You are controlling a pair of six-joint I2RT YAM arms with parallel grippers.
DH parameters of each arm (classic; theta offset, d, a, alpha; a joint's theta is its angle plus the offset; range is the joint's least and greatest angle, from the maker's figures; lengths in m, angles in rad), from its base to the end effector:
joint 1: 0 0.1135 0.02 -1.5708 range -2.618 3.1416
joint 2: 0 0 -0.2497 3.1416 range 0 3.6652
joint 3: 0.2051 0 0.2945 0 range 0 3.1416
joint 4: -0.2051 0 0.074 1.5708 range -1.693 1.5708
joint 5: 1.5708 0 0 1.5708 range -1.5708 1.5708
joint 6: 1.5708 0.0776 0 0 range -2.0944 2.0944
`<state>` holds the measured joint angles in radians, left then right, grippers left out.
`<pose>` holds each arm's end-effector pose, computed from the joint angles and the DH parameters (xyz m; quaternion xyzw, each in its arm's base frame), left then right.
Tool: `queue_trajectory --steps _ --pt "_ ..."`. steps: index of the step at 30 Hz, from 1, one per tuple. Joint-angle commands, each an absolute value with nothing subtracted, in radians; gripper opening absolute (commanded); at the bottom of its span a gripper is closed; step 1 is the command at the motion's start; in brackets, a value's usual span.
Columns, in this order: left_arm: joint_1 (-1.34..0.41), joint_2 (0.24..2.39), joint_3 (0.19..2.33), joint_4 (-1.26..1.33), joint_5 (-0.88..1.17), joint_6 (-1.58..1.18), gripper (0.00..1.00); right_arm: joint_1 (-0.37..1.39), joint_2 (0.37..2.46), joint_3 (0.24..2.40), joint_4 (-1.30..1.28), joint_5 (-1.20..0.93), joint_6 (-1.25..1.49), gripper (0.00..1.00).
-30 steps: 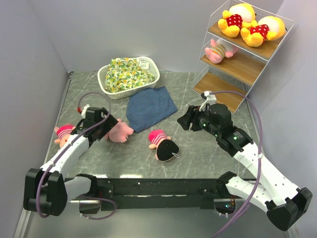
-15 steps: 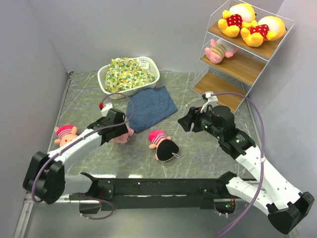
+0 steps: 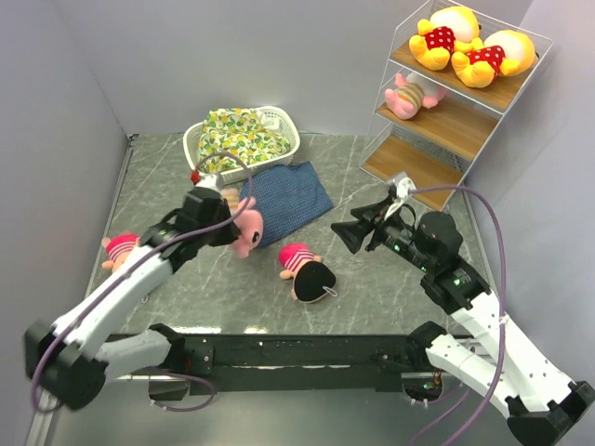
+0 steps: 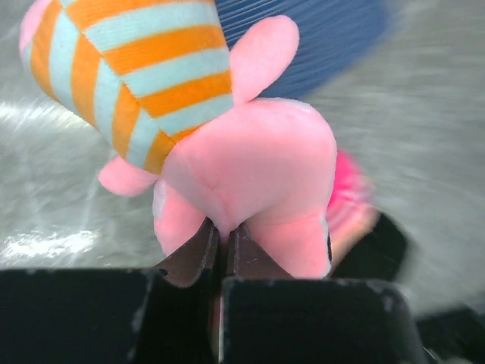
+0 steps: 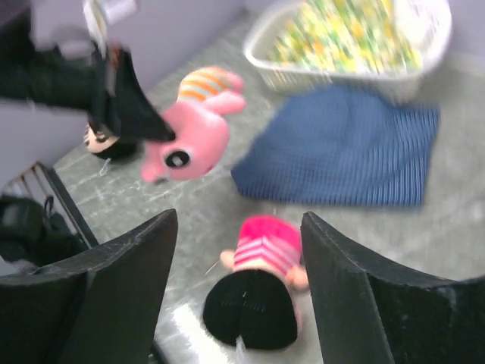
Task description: Place and organize the stuffed toys onto the shelf
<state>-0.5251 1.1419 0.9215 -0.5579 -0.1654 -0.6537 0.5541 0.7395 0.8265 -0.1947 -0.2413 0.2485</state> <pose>0.2814 -0.1483 0.2304 -0.0909 0.9154 -0.1505 0.3621 0.2165 0.1557 0.3505 -0.1919 0.7179 0.3415 0.5755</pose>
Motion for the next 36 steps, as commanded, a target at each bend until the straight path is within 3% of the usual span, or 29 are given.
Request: queue_trajectory --steps 1,6,9,14,22,36 --pt "-0.531 0.977 1.037 -0.584 0.120 -0.551 0.01 0.568 0.675 0.707 0.169 -0.474 0.030 0.75" --pt "-0.529 0.917 1.074 -0.591 0.342 -0.532 0.01 0.571 0.683 0.652 0.327 -0.595 -0.228 0.79" --pt "-0.529 0.897 1.057 -0.560 0.457 -0.543 0.01 0.589 0.745 0.716 0.244 -0.741 -0.395 0.82" --pt "-0.531 0.897 1.042 -0.518 0.610 -0.543 0.01 0.679 0.761 0.758 0.117 -0.775 -0.653 0.87" --pt "-0.531 0.888 1.046 -0.511 0.647 -0.538 0.01 0.825 0.840 0.879 -0.103 -0.631 -0.859 0.93" --pt "-0.529 0.862 1.049 -0.520 0.710 -0.538 0.01 1.018 0.966 0.980 -0.210 -0.459 -0.927 0.85"
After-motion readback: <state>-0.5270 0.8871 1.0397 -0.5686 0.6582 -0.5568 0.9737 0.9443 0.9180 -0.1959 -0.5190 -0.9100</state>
